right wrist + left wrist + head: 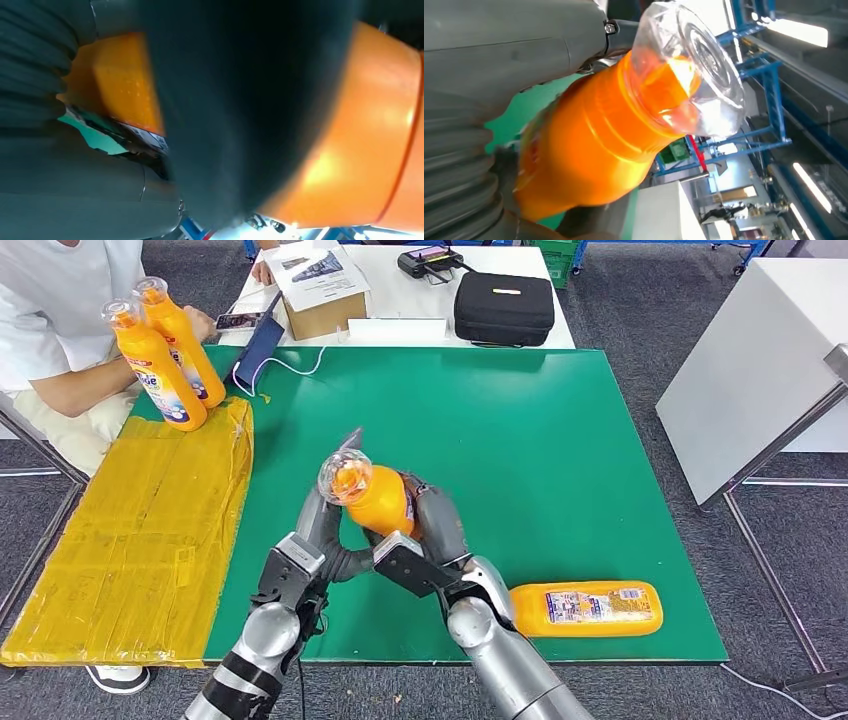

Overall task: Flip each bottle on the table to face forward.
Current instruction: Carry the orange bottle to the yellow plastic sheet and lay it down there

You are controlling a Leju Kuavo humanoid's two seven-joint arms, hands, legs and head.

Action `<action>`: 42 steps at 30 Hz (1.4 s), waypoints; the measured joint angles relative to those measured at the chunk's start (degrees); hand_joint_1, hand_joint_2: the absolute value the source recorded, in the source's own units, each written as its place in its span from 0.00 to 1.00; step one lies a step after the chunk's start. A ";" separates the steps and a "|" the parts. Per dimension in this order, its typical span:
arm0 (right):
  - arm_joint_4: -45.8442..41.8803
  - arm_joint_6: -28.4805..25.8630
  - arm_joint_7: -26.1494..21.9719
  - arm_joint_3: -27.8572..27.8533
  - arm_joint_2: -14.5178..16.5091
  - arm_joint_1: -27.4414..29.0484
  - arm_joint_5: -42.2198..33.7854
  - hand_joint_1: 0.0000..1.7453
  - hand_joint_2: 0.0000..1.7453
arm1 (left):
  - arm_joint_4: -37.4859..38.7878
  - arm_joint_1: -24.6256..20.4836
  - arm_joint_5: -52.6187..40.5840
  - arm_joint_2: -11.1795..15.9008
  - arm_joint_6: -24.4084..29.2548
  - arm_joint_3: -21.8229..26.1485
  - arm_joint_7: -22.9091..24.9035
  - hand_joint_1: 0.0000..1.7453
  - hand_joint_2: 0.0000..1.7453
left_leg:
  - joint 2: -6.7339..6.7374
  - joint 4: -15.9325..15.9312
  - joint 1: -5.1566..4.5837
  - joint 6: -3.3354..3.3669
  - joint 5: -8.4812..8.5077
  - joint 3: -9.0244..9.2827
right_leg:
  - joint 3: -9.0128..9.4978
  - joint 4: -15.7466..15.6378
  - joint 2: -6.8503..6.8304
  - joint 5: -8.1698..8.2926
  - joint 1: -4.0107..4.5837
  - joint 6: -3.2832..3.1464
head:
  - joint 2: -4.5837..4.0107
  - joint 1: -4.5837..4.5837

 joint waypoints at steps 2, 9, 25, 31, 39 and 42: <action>0.04 -0.33 0.05 0.70 0.05 0.28 0.26 1.00 1.00 | 1.44 -0.72 1.04 -0.14 -0.32 0.11 1.28 0.00 1.00 | -0.01 0.00 0.00 0.00 0.00 0.00 | 0.00 0.00 0.00 0.00 0.00 0.00 | 0.00 -0.01; 0.07 -1.10 0.23 1.79 0.06 0.45 0.06 1.00 1.00 | 5.60 -2.23 3.37 -0.46 -1.20 0.71 2.79 0.00 1.00 | 0.01 0.00 0.00 0.00 0.00 -0.01 | -0.01 0.00 0.01 0.00 -0.01 0.00 | 0.00 0.01; 1.10 -2.31 0.23 2.76 0.06 0.33 -0.49 1.00 1.00 | 7.94 -2.60 8.25 -1.11 -1.31 1.71 1.45 1.00 1.00 | 0.01 0.00 0.00 0.00 0.00 -0.02 | 0.00 0.00 0.01 0.00 0.00 0.00 | 0.00 -0.01; 1.79 -2.67 0.07 2.93 0.10 0.07 -0.46 1.00 1.00 | 7.42 -1.83 10.03 -1.37 -0.49 2.54 0.78 1.00 1.00 | 0.01 0.00 0.00 0.00 0.00 -0.02 | 0.00 0.00 0.01 0.00 0.00 0.00 | 0.00 0.00; 2.30 -2.73 0.01 2.98 0.18 -0.04 -0.45 1.00 1.00 | 7.23 -1.60 10.37 -1.40 -0.25 2.70 0.62 1.00 1.00 | 0.01 0.00 0.00 0.00 0.00 -0.02 | 0.00 0.00 0.01 0.00 0.00 0.00 | 0.00 -0.01; 2.40 -2.81 0.01 3.07 0.19 -0.19 -0.44 0.90 1.00 | 7.02 -1.41 10.50 -1.42 0.47 2.70 0.22 1.00 1.00 | 0.01 0.00 0.00 0.00 0.00 -0.02 | -0.01 0.00 0.01 0.00 0.00 0.00 | 0.00 -0.02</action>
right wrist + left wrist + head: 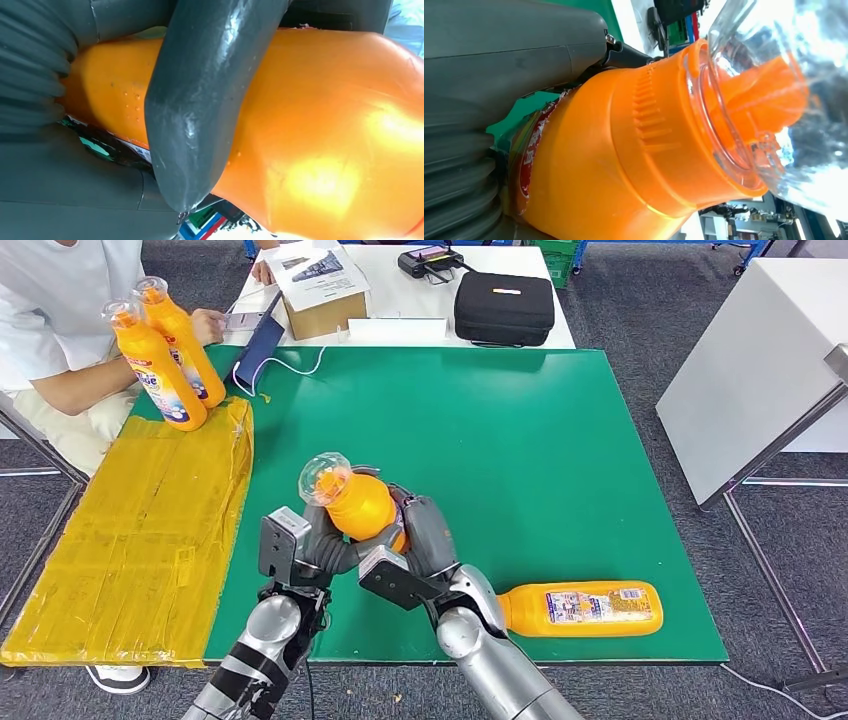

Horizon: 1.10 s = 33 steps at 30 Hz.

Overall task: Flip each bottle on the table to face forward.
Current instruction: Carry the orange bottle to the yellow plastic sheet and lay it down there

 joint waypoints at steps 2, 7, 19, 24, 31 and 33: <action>0.04 -0.13 -0.03 0.10 0.00 -0.08 -0.03 0.41 1.00 | -0.35 0.26 0.03 -0.01 0.44 -0.01 -0.26 1.00 1.00 | 0.00 0.00 0.00 0.00 0.00 0.00 | 0.00 0.00 0.00 0.00 0.00 0.00 | 0.00 0.01; 0.05 -1.17 -0.57 0.34 0.15 -0.11 -0.77 0.00 1.00 | -1.24 0.63 -0.22 -0.01 2.28 0.02 -0.96 1.00 1.00 | 0.00 0.00 0.00 0.00 0.00 0.00 | -0.01 0.00 0.00 0.00 0.00 0.00 | 0.00 0.01; -6.38 -4.14 -1.76 -1.20 -1.33 2.63 -2.19 0.00 1.00 | -5.23 0.56 -3.94 1.09 12.06 3.92 -3.55 1.00 1.00 | 0.00 0.00 0.01 -0.01 0.00 0.00 | -0.03 0.00 0.00 0.00 0.00 0.00 | 0.00 0.02; -11.26 -7.57 -2.56 -1.96 -2.29 4.40 -0.51 0.00 1.00 | -6.04 -0.16 -11.55 1.78 23.07 6.95 -5.07 1.00 1.00 | 0.01 0.00 0.00 -0.01 0.00 -0.02 | -0.05 0.00 0.02 0.00 0.00 0.00 | 0.00 0.02; -19.04 -8.69 -2.66 -2.17 -3.84 6.10 0.24 0.00 1.00 | -5.89 -3.19 -36.53 1.81 32.05 15.01 -5.45 1.00 1.00 | 0.03 0.00 0.00 -0.01 0.00 -0.02 | -0.07 0.00 0.03 0.01 0.00 -0.01 | 0.00 0.02; -20.23 -8.84 -2.71 -2.17 -4.13 6.38 0.25 0.00 1.00 | -5.84 -3.55 -38.49 1.50 32.11 16.65 -5.44 1.00 1.00 | 0.04 0.00 0.00 -0.01 0.00 -0.02 | -0.09 0.00 0.04 0.02 0.00 -0.01 | 0.00 0.02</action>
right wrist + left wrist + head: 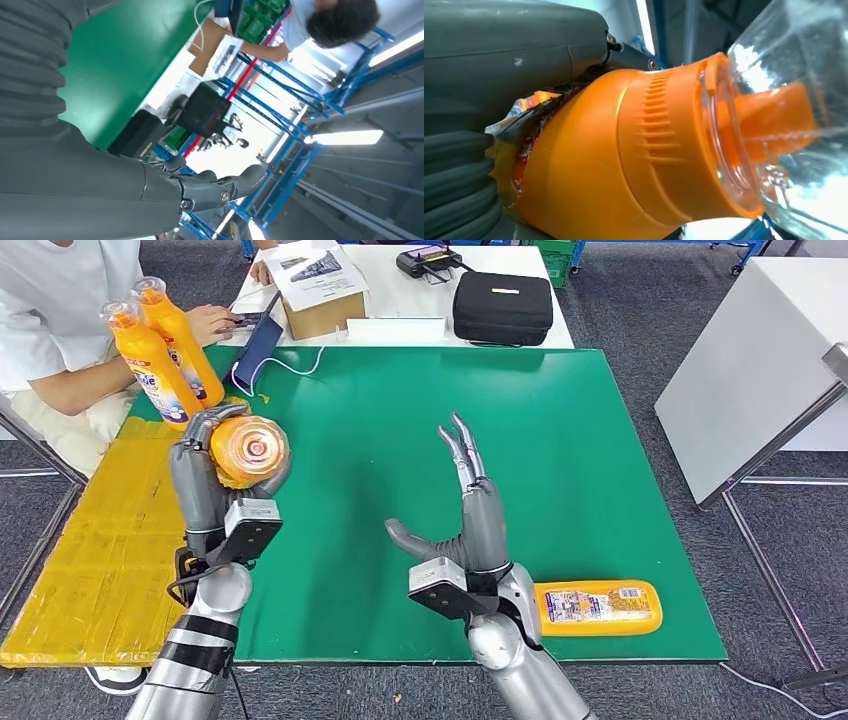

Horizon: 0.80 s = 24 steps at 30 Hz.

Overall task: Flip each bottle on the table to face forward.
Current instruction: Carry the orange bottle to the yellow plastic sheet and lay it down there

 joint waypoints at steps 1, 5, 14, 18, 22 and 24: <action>-0.53 -0.12 -0.08 0.00 -0.14 0.14 -0.01 0.00 1.00 | 0.02 -0.12 -2.26 -0.27 0.04 0.87 -0.02 1.00 1.00 | -0.01 0.00 0.00 0.00 0.00 0.00 | 0.00 0.00 -0.01 -0.01 0.00 0.00 | 0.00 0.00; -2.42 -0.62 -0.54 0.01 -0.62 0.30 -0.34 0.00 1.00 | 0.53 -0.51 -25.40 -1.80 0.09 4.91 2.49 1.00 1.00 | -0.04 0.00 -0.01 0.01 0.00 -0.02 | 0.02 0.00 -0.02 -0.02 -0.01 0.00 | 0.00 0.01; -7.57 3.60 0.01 0.36 -2.34 0.11 -4.97 0.00 1.00 | 19.95 -9.36 -48.86 8.39 0.07 -11.22 44.27 1.00 1.00 | -0.01 0.00 0.08 -0.07 0.08 -0.02 | -0.02 0.03 -0.01 0.02 0.09 -0.02 | 0.00 0.00; -8.72 5.56 -0.08 0.56 -3.01 -0.11 -7.40 0.00 1.00 | 28.87 -12.53 -48.57 11.26 0.07 -16.50 45.30 1.00 1.00 | 0.04 0.00 0.07 -0.07 0.08 -0.03 | -0.03 0.05 0.04 0.03 0.08 -0.01 | 0.00 0.01; -9.04 6.67 -0.24 0.60 -3.56 -0.46 -9.07 0.00 1.00 | 35.34 -14.75 -48.36 12.72 0.09 -18.52 44.84 1.00 1.00 | -0.01 0.00 0.06 -0.07 0.08 -0.10 | -0.06 0.04 0.01 0.02 0.07 -0.01 | 0.00 0.01; -9.11 6.91 -0.45 0.61 -3.72 -0.68 -9.73 0.00 1.00 | 37.54 -15.32 -47.98 13.07 0.09 -18.91 44.53 1.00 1.00 | -0.02 0.00 0.07 -0.07 0.07 -0.12 | -0.07 0.04 0.00 0.02 0.07 -0.01 | 0.00 0.01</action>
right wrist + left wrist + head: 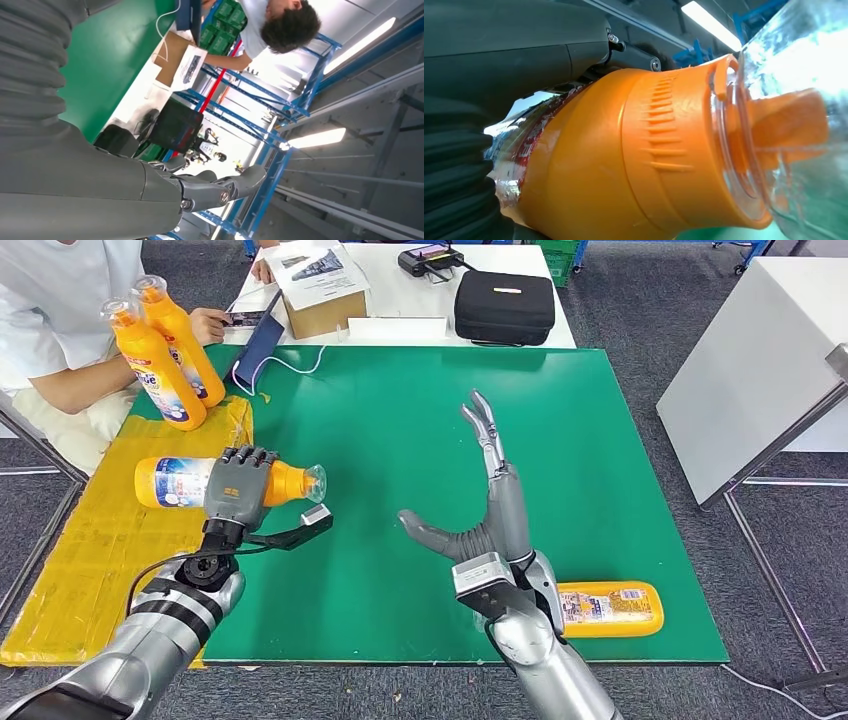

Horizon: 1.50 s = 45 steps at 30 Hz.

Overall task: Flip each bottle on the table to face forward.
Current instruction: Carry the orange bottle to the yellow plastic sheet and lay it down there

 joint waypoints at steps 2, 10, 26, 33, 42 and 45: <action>-0.03 0.19 -0.25 0.01 -0.14 -0.24 -0.61 0.00 1.00 | 2.83 -0.60 0.33 0.17 0.00 -0.32 -0.45 1.00 1.00 | 0.01 0.00 0.00 0.00 0.00 -0.01 | -0.01 0.00 0.01 0.00 0.00 0.00 | 0.00 0.00; -0.03 1.01 -0.92 0.39 -0.42 -0.80 -1.24 0.00 1.00 | 11.27 -1.77 0.91 0.33 -0.07 0.00 -1.66 0.12 1.00 | 0.01 0.00 0.00 0.00 0.00 -0.02 | -0.02 0.01 0.01 0.00 0.01 0.00 | 0.00 -0.01; 0.25 0.98 0.46 1.03 -0.66 -1.19 0.63 0.00 1.00 | 16.41 -2.59 15.03 -0.67 -8.58 10.05 -12.71 0.00 1.00 | 0.00 0.00 0.00 0.00 0.01 0.06 | 0.06 0.00 -0.01 0.00 0.01 -0.01 | 0.00 -0.01; 0.27 0.92 1.16 0.94 -0.73 -1.08 2.90 0.00 1.00 | 15.41 -2.53 32.25 -2.99 -11.16 20.91 -30.19 0.00 1.00 | -0.05 0.00 0.00 0.00 0.01 0.18 | 0.19 -0.01 -0.04 -0.02 0.00 -0.02 | 0.00 -0.02; 4.17 4.94 9.81 0.98 -4.64 -0.29 23.06 0.00 1.00 | -5.22 7.33 57.23 -6.55 -17.34 29.49 -43.29 0.00 1.00 | -0.01 0.00 -0.07 0.02 -0.03 0.14 | 0.15 -0.03 -0.01 -0.01 -0.07 0.01 | 0.00 -0.01; 5.42 5.34 10.48 0.92 -6.26 0.53 24.93 0.00 1.00 | -13.12 10.71 58.68 -6.69 -17.89 29.67 -41.84 0.00 1.00 | -0.04 0.00 -0.06 0.01 -0.04 0.06 | 0.07 -0.03 -0.03 -0.03 -0.06 0.02 | 0.00 -0.01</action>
